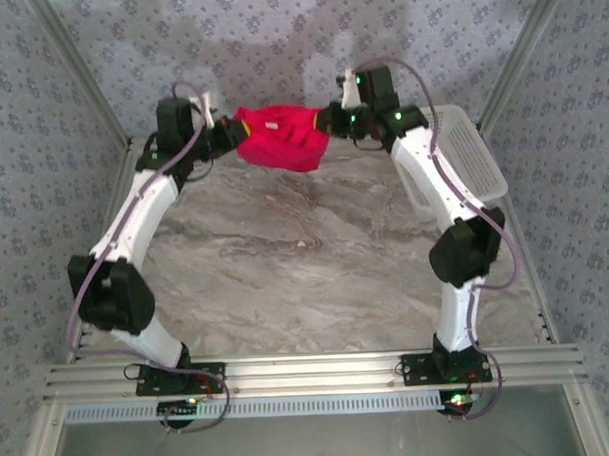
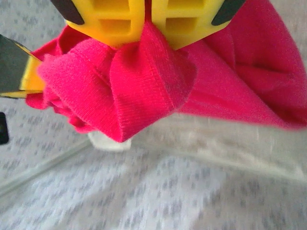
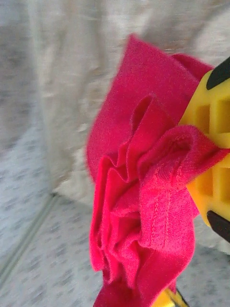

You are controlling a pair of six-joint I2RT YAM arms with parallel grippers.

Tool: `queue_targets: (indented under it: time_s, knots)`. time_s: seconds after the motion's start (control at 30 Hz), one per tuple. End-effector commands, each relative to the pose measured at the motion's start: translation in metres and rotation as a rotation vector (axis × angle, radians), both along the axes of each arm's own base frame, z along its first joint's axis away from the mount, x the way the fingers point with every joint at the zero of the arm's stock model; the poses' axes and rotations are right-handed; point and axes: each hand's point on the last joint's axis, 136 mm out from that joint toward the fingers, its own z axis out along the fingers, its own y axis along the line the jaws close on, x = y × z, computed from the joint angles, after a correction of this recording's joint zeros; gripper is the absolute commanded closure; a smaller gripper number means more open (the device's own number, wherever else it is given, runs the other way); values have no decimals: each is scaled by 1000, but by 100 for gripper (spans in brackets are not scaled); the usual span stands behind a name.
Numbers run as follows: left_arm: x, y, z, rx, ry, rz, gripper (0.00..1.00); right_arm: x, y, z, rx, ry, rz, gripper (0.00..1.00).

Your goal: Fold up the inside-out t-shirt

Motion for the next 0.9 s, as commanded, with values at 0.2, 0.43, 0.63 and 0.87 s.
queue_targets:
  time_s: [0.2, 0.43, 0.63, 0.87]
  knots:
    - [-121, 3, -138, 71, 162, 17, 100, -122, 13, -133, -52, 189, 69, 100]
    - [-131, 20, -145, 152, 165, 71, 100, -120, 7, -127, -93, 153, 29, 100]
    - [-96, 31, -166, 274, 248, 113, 100, -75, 20, -124, -121, 143, 25, 100]
    - [-36, 64, -199, 257, 347, 228, 100, -7, 38, -171, -151, 220, 0, 100]
